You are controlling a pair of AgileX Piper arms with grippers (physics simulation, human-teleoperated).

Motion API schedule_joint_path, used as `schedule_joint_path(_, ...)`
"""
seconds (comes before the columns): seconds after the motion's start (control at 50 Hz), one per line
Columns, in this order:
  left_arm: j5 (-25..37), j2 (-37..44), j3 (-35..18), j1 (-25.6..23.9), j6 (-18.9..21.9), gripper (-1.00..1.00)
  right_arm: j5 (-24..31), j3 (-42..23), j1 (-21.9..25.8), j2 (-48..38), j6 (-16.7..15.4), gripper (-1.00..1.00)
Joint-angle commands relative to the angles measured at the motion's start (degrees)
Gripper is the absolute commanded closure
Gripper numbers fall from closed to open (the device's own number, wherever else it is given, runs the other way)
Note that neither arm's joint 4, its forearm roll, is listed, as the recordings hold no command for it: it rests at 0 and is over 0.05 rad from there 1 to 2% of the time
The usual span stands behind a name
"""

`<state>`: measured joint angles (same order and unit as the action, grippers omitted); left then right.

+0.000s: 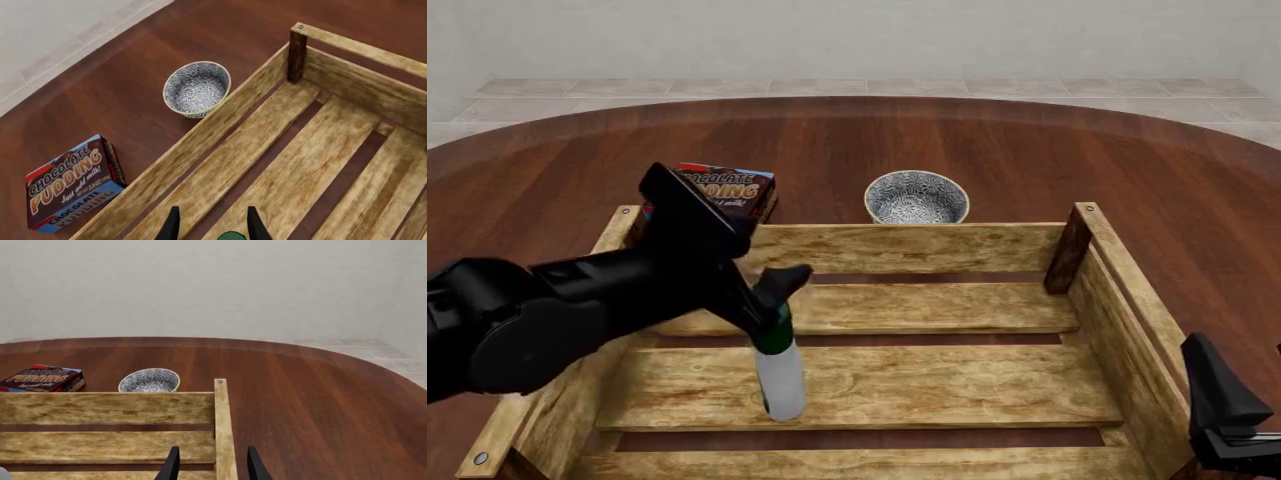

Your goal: Pick up the salad dressing and put it in the tray.

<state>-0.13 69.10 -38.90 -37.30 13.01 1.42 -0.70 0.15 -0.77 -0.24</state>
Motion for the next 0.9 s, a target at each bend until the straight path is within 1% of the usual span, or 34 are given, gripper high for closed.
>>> schedule_joint_path(0.02, 1.81, -2.35, -1.11, 0.37, 0.6, -1.0, -0.11, 0.02, 0.23, -0.27, -0.21, -1.0)
schedule_joint_path(0.3, 4.22, -5.6, -3.0, 1.37, 1.26, -1.0, -0.26, 0.01, 0.23, -0.56, -0.31, -1.0)
schedule_joint_path(0.58, 5.25, -8.57, -2.6, 2.18, 2.1, -1.0, -0.18, 0.0, 0.16, -0.44, -0.23, -1.0)
schedule_joint_path(0.78, 7.42, -12.04, -3.32, 1.99, 2.39, -1.0, -0.26, 0.14, 0.06, -0.33, -0.26, -1.0)
schedule_joint_path(0.9, 8.1, -14.18, -3.45, 2.88, 2.88, -1.0, -0.13, 0.13, 0.07, -0.18, -0.26, -1.0)
